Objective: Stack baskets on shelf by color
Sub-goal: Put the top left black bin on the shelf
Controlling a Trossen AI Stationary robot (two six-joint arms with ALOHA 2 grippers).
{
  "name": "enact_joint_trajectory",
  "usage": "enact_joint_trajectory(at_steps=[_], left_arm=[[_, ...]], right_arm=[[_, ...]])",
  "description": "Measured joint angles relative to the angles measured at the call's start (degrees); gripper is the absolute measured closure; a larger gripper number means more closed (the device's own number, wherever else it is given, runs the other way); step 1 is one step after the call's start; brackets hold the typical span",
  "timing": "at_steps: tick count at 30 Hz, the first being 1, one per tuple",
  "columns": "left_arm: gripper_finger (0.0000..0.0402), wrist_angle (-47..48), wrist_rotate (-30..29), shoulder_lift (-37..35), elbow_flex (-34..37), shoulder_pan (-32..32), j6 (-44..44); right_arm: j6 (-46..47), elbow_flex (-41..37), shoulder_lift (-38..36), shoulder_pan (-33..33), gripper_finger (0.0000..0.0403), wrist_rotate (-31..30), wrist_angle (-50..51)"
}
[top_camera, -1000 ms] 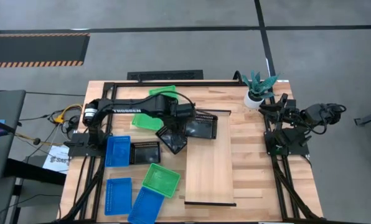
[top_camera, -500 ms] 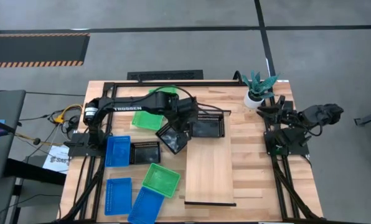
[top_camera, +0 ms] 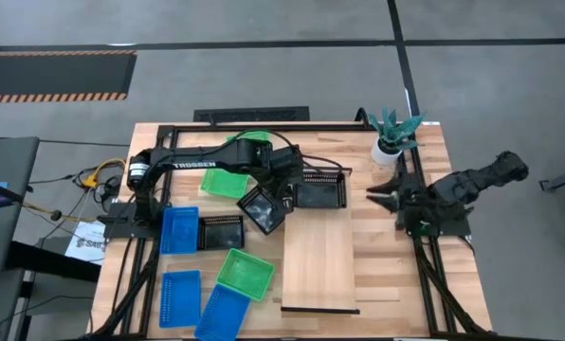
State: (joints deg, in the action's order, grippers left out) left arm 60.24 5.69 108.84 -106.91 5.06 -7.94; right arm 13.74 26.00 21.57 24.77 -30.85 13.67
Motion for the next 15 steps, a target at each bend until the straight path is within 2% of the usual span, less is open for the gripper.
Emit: enact_joint_trajectory(at_steps=[6,11,15], left_arm=[[0.0401,-0.45,-0.02,0.00,0.00,0.00,0.02],[0.0401,-1.05,-0.07,0.02,0.00,0.00,0.72],[0.0401,-1.07,-0.07,0.02,0.00,0.00,0.85]], right_arm=[[-0.07,-0.02,11.14,0.06,0.0285,6.46,-9.69],[-0.13,-0.02,17.93,1.27,0.0285,6.96,-15.52],[-0.22,-0.02,20.66,2.57,0.0285,6.97,-18.56]])
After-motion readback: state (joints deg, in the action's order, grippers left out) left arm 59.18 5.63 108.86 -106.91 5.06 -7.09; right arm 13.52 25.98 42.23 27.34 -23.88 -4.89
